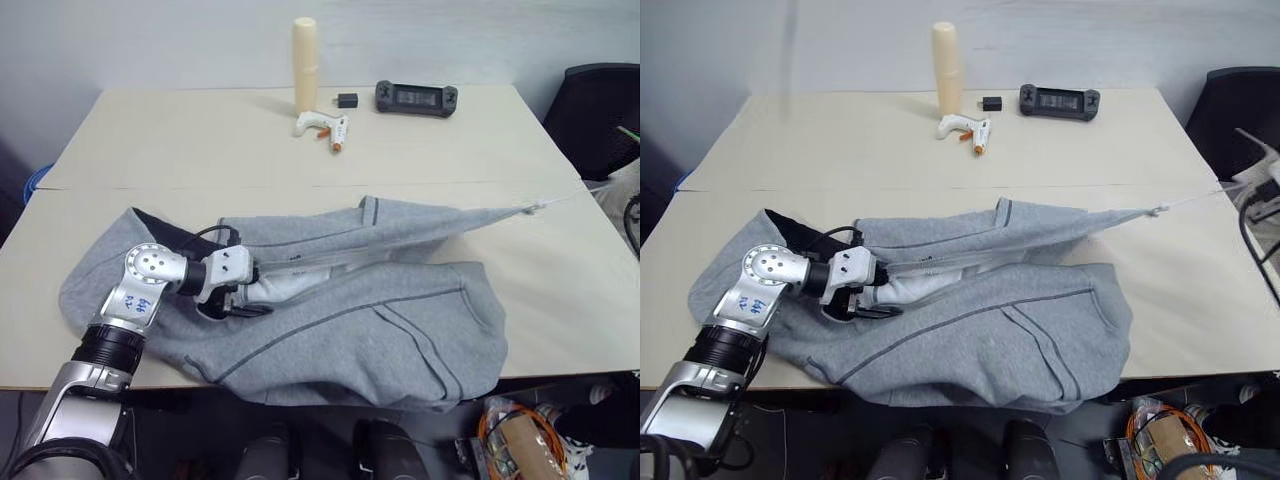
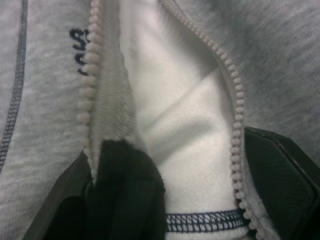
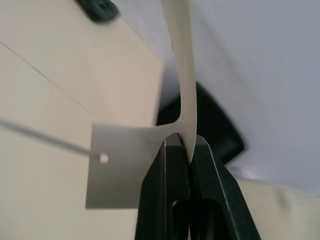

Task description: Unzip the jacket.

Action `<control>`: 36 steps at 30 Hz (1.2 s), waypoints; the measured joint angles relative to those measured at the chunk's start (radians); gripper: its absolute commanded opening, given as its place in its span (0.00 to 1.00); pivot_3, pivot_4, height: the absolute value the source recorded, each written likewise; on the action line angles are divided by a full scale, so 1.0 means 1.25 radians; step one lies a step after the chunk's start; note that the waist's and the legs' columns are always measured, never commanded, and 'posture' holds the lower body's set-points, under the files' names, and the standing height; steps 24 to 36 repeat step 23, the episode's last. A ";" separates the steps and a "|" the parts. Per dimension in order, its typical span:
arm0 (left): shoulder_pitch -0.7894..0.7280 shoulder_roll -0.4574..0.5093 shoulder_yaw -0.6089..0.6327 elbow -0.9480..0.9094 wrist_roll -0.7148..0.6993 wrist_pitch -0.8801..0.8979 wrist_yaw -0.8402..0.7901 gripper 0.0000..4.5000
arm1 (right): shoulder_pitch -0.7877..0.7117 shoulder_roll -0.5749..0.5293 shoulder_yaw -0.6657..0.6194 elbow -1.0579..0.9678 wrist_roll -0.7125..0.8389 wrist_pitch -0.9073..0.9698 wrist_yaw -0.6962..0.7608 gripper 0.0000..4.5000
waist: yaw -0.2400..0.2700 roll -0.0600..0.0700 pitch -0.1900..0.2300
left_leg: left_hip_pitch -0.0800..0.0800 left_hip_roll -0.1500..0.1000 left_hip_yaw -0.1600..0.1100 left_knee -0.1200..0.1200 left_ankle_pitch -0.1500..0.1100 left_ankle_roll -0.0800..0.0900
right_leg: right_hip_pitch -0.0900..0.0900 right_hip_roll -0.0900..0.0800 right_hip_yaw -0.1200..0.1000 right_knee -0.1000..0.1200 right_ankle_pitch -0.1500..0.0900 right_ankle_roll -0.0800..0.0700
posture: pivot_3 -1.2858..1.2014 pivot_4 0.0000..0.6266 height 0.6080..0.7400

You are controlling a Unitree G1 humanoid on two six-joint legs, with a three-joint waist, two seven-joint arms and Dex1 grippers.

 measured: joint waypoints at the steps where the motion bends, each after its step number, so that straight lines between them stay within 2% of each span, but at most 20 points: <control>1: 0.001 0.000 0.003 -0.010 -0.011 0.022 -0.007 0.86 | 0.021 0.017 0.003 -0.038 0.030 0.048 0.042 0.09 | 0.000 0.000 0.000 | 0.000 0.000 0.000 0.000 0.000 0.000 | 0.000 0.000 0.000 0.000 0.000 0.000 | 0.52 0.24 1.00; 5: 0.005 0.027 0.040 -0.109 -0.151 0.240 -0.079 1.00 | 0.123 0.036 0.014 -0.208 0.133 0.227 0.173 0.34 | 0.005 0.001 0.001 | -0.004 0.000 -0.002 0.000 0.000 0.000 | -0.002 0.000 -0.002 0.001 0.000 0.000 | 0.52 0.24 1.00; 8: 0.000 0.085 0.101 -0.184 -0.261 0.392 -0.114 1.00 | 0.177 0.020 -0.002 -0.312 0.194 0.328 0.233 0.56 | 0.006 0.001 0.002 | -0.004 -0.001 -0.003 0.001 0.000 0.000 | -0.001 -0.001 -0.003 0.000 0.000 0.000 | 0.52 0.24 1.00; 12: 0.000 0.211 0.191 -0.216 -0.344 0.514 -0.152 1.00 | 0.260 -0.075 -0.104 -0.375 0.265 0.461 0.317 0.86 | 0.007 0.003 0.003 | -0.004 -0.001 -0.004 0.000 0.000 0.000 | -0.001 -0.001 -0.004 -0.001 0.000 0.000 | 0.52 0.24 1.00; 14: 0.021 0.297 0.246 -0.201 -0.366 0.533 -0.185 1.00 | 0.354 -0.145 -0.202 -0.409 0.305 0.532 0.406 0.99 | 0.006 0.003 0.003 | -0.003 -0.001 -0.004 -0.002 -0.001 0.000 | 0.000 -0.001 -0.004 -0.002 0.000 0.000 | 0.52 0.24 1.00; 17: 0.054 0.377 0.302 -0.154 -0.369 0.533 -0.201 1.00 | 0.459 -0.183 -0.306 -0.427 0.319 0.589 0.498 0.99 | 0.005 0.002 0.003 | -0.001 -0.001 -0.003 -0.006 -0.001 0.000 | 0.000 -0.001 -0.004 -0.006 0.000 0.000 | 0.52 0.24 1.00; 20: 0.123 0.450 0.352 -0.080 -0.335 0.458 -0.201 1.00 | 0.594 -0.188 -0.406 -0.441 0.293 0.594 0.577 0.99 | 0.003 0.003 0.003 | -0.001 -0.001 -0.002 -0.008 -0.002 -0.001 | -0.001 -0.001 -0.003 -0.006 0.000 0.000 | 0.52 0.24 1.00; 22: 0.178 0.472 0.378 -0.055 -0.315 0.408 -0.201 1.00 | 0.639 -0.183 -0.446 -0.456 0.279 0.590 0.593 0.99 | 0.003 0.003 0.003 | 0.000 -0.001 -0.002 -0.009 -0.002 -0.002 | -0.002 -0.001 -0.002 -0.006 0.000 0.000 | 0.52 0.24 1.00; 36: 0.202 0.472 0.390 -0.053 -0.311 0.387 -0.200 1.00 | 0.645 -0.176 -0.459 -0.472 0.278 0.592 0.592 0.99 | 0.003 0.003 0.003 | 0.000 -0.001 -0.002 -0.009 -0.002 -0.002 | -0.003 -0.002 -0.002 -0.006 0.000 0.000 | 0.52 0.24 1.00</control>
